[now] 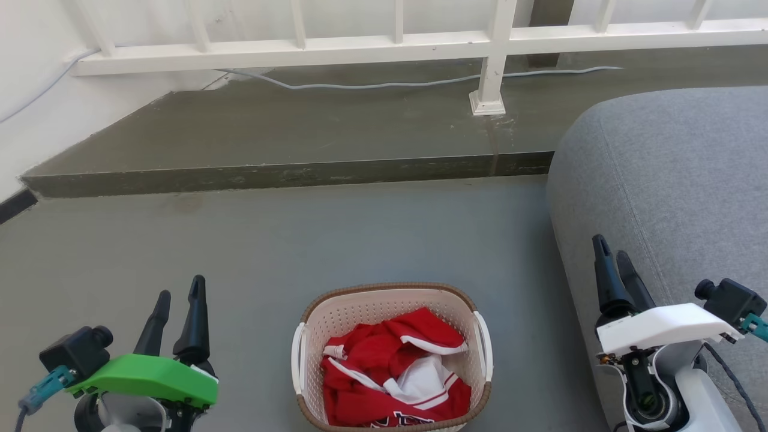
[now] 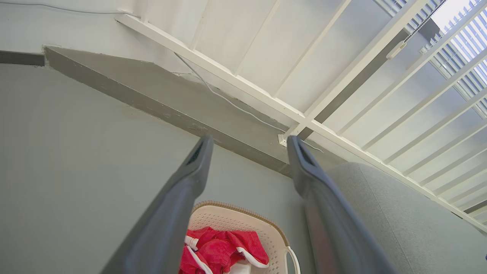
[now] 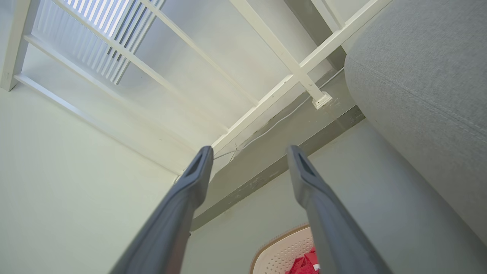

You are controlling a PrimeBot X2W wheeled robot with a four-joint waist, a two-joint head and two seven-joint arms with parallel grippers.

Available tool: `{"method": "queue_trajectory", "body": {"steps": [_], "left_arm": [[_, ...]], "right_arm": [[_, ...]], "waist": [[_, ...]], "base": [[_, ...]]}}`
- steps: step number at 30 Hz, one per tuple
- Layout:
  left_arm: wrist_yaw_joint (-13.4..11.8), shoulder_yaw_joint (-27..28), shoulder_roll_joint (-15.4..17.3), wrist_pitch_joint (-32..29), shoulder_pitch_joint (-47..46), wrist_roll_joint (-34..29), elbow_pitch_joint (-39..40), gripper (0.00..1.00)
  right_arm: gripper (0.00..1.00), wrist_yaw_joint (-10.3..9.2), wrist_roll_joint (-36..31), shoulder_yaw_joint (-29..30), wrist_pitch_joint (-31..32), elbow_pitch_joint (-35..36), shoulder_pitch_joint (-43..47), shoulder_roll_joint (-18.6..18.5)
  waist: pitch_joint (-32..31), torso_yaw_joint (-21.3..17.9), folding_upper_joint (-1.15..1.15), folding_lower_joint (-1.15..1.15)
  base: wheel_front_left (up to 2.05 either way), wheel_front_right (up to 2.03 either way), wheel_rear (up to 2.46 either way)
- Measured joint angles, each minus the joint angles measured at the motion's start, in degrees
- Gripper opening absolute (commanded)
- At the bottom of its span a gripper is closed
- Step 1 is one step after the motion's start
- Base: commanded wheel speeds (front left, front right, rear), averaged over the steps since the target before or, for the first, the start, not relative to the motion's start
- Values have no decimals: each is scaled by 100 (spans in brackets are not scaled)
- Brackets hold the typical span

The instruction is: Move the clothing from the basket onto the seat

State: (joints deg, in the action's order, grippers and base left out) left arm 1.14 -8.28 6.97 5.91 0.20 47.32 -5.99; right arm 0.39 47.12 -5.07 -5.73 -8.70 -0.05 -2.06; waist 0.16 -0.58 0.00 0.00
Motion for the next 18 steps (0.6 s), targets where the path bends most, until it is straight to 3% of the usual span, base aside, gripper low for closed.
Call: {"method": "queue_trajectory", "body": {"steps": [18], "left_arm": [[-297, -333, 20, 342, 148, -1508, 311, 100]], "right_arm": [[100, -232, -1422, -297, -367, 281, 38, -23]], "waist": [[-38, -32, 0, 0]], "base": [[0, 0, 0]]}}
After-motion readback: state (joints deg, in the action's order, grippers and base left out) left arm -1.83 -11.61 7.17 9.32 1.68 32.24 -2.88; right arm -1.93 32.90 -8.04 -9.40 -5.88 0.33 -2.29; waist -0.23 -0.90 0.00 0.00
